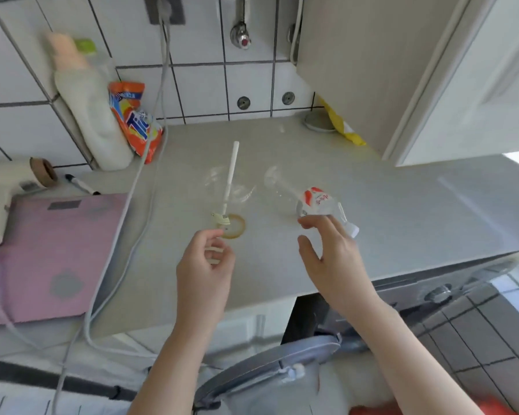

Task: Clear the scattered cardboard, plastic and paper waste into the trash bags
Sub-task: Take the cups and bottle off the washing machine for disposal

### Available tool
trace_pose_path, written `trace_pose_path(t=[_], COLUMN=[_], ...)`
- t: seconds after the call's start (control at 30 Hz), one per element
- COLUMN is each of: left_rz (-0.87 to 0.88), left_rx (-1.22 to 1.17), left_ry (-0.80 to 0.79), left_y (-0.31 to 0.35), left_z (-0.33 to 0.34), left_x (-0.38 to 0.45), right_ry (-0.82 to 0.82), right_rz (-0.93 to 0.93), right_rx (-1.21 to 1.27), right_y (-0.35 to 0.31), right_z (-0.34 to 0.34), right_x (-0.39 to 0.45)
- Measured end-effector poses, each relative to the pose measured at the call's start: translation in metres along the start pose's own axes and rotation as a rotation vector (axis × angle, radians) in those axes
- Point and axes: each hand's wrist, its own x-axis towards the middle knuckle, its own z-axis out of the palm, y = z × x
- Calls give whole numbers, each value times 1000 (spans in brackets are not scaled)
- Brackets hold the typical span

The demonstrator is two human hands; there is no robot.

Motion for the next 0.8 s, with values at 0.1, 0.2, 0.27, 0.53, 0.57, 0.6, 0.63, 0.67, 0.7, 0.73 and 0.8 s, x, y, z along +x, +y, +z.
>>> trace_pose_path(t=[0.1,0.2,0.27,0.53,0.57,0.6,0.63,0.67,0.7,0.73,0.8], left_rz=[-24,-38,-56,-86,-84,-76,-66,-60,-58,-57,-54], left_rx=[-3,-12,-27,7,24,28,30,33,34,35,38], left_ry=[109,146,135,87,80,80,86,91,93,94,99], left_y=[-3,-10,-11,-19,-19,-20,-20,-21,-22,-23,-23], left_z=[11,20,26,48,50,51,53,54,55,55,55], left_x=[21,38,47,71,72,73,74,75,76,77,77], right_ry=[18,26,24,-105,-109,-112,-114,-113,-110,-109,-104], right_rz=[-83,-134,-119,46,57,62,62,61,62,68,74], right_rx=[-116,-204,-258,-312,-296,-280,-268,-258,-248,-236,-212], right_y=[12,26,38,69,71,72,73,74,74,74,73], right_z=[-2,1,4,13,13,13,13,13,13,13,11], right_x=[28,52,67,93,93,93,93,93,94,95,95])
